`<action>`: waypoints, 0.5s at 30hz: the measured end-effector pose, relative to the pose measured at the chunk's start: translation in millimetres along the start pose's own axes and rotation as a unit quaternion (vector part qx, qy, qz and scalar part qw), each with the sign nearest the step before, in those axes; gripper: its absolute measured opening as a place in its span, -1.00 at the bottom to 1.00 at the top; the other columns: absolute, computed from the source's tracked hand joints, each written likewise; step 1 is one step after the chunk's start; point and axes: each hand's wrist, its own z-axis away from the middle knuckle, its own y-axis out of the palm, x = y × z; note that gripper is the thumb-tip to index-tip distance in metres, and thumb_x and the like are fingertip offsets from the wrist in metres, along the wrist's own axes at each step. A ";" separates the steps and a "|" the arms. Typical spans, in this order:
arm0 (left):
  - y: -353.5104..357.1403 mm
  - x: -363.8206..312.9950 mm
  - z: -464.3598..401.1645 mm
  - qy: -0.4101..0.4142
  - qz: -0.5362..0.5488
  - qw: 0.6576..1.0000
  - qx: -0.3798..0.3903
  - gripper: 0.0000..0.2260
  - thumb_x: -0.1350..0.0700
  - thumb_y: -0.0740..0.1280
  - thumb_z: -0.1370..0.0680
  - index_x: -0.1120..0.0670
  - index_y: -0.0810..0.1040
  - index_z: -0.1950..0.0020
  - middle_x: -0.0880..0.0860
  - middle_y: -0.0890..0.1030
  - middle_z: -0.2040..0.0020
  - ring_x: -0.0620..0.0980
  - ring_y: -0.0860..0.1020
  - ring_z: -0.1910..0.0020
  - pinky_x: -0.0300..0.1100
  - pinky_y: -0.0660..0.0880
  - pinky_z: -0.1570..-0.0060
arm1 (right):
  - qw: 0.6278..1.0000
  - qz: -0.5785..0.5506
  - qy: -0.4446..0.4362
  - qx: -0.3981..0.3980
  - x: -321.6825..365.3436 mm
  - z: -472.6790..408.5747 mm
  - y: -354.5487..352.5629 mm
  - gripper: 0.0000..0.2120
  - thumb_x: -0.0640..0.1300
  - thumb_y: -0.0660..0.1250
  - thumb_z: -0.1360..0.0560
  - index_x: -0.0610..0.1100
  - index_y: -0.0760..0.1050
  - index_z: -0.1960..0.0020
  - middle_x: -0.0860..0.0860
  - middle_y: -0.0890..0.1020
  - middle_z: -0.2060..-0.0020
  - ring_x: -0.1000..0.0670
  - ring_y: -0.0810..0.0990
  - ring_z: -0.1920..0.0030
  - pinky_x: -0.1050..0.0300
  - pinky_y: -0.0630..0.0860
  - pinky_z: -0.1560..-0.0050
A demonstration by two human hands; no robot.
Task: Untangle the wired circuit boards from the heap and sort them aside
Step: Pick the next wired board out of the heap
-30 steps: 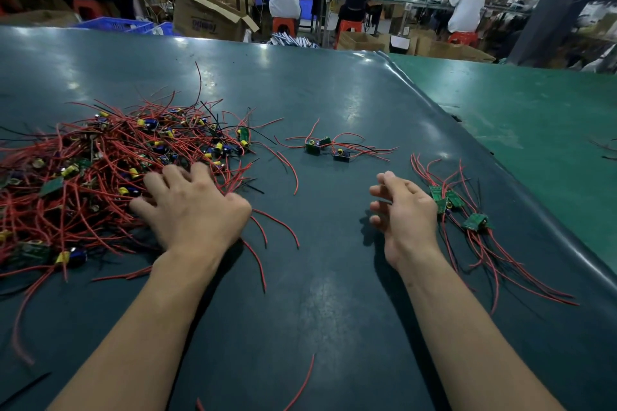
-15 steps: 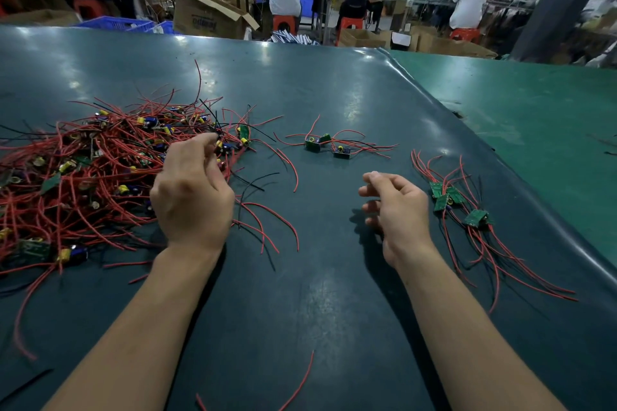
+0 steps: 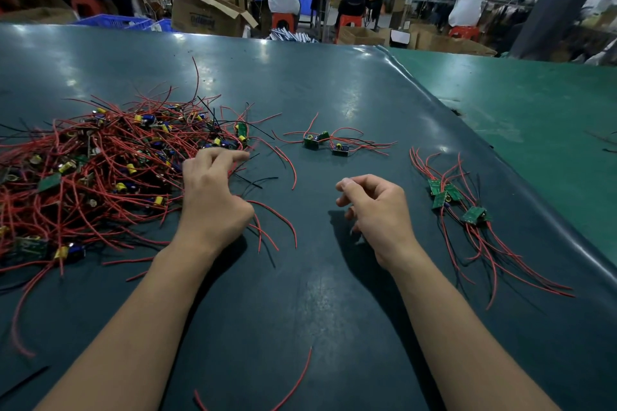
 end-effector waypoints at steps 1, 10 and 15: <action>-1.0 -1.7 -0.2 0.026 0.044 0.999 -0.009 -0.38 0.47 0.20 -0.24 0.15 0.55 -0.26 0.16 0.43 -0.24 0.09 0.37 -0.23 -0.16 0.41 -0.21 | 1.000 0.001 0.000 0.001 0.2 0.3 -0.1 -0.84 -0.15 0.35 -0.54 -0.09 0.59 0.22 0.04 0.63 0.42 0.09 0.47 0.49 0.20 0.37 0.49; 11.7 -26.6 13.3 0.171 0.292 0.940 -0.051 -0.37 0.49 0.06 -0.26 0.14 0.47 -0.26 0.21 0.35 -0.34 0.13 0.42 -0.37 0.00 0.50 -0.26 | 0.973 -0.119 0.051 0.192 11.8 12.9 5.5 -0.90 -0.19 0.33 -0.57 -0.18 0.59 -0.04 -0.03 0.66 0.24 0.05 0.56 0.39 0.17 0.50 0.51; 22.4 -36.6 23.7 0.188 0.340 0.921 0.028 -0.47 0.53 0.14 -0.35 0.20 0.49 -0.25 0.19 0.38 -0.36 0.18 0.43 -0.38 0.01 0.55 -0.18 | 0.930 -0.204 0.099 0.290 16.5 18.4 8.8 -0.71 -0.07 0.36 -0.45 -0.19 0.57 -0.11 -0.06 0.65 0.07 -0.02 0.64 0.26 0.18 0.57 0.43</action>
